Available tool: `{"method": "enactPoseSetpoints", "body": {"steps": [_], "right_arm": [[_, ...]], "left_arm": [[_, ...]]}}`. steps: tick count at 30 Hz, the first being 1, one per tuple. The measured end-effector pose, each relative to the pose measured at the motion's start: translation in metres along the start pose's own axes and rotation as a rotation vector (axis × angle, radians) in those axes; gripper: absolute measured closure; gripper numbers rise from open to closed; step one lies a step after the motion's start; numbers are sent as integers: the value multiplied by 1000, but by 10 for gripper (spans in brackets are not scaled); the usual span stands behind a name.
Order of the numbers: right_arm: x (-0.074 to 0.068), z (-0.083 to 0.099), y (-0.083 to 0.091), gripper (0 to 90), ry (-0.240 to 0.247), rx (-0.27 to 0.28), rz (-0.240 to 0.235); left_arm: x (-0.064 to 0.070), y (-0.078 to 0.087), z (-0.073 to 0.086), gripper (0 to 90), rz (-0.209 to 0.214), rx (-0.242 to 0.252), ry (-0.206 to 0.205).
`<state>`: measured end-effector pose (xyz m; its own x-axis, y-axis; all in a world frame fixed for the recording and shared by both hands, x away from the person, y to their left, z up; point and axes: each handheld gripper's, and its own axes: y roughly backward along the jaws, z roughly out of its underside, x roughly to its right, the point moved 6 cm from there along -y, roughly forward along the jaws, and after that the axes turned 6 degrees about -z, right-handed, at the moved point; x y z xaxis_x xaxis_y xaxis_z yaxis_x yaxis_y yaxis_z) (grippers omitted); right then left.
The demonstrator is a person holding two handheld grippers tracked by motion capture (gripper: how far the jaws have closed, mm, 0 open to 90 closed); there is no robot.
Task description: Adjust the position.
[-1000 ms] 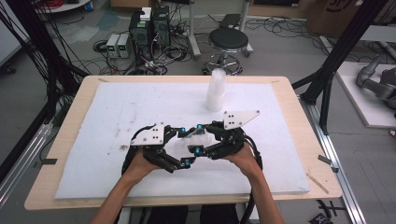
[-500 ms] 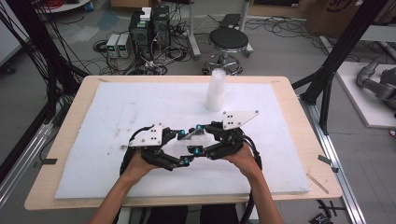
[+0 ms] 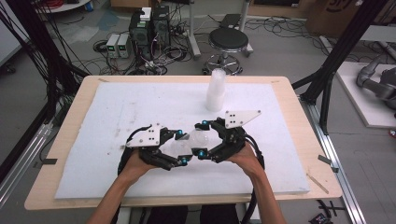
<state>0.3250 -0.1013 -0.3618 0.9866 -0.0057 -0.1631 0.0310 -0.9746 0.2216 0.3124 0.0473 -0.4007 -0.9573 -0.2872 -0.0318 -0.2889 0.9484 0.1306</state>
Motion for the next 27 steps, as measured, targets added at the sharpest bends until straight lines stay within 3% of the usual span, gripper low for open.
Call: {"method": "enactPoseSetpoints", "body": {"steps": [3, 6, 10, 12, 13, 14, 15, 16, 17, 19, 20, 21, 24, 25, 26, 27], "right_arm": [[0, 0, 2, 144, 1, -5, 3], [0, 1, 4, 142, -4, -27, 11], [-1, 3, 8, 140, 7, -81, 26], [-2, 4, 11, 140, 14, -160, 41], [-2, 4, 11, 140, 14, -160, 41], [-1, 5, 12, 140, 25, -230, 52], [-1, 5, 12, 140, 25, -230, 52], [0, 6, 11, 140, 34, -301, 60], [0, 6, 11, 140, 34, -301, 60], [1, 8, 10, 141, 49, -381, 72], [2, 8, 8, 141, 59, -448, 75], [2, 8, 8, 141, 59, -448, 75], [3, 6, 5, 141, 80, -560, 85], [3, 6, 5, 141, 80, -560, 85], [2, 6, 3, 141, 79, -608, 83], [2, 6, 3, 141, 79, -608, 83]], "left_arm": [[0, 1, 0, 319, -6, -4, 7], [-1, 4, 0, 319, -12, -43, -4], [-5, 13, -2, 321, -27, -155, -46], [-8, 16, -4, 321, -22, -219, -60], [-9, 19, -5, 321, -15, -250, -58], [-10, 20, -7, 321, -5, -271, -55], [-11, 22, -9, 321, 3, -293, -54], [-12, 23, -10, 321, 14, -324, -56], [-13, 25, -10, 321, 25, -358, -52], [-13, 25, -11, 320, 41, -421, -49], [-13, 25, -12, 319, 49, -444, -47], [-13, 25, -13, 319, 59, -472, -49], [-12, 24, -15, 321, 74, -546, -40], [-12, 23, -15, 321, 77, -579, -43], [-13, 23, -16, 321, 80, -661, -50], [-13, 23, -16, 322, 80, -661, -50]]}}
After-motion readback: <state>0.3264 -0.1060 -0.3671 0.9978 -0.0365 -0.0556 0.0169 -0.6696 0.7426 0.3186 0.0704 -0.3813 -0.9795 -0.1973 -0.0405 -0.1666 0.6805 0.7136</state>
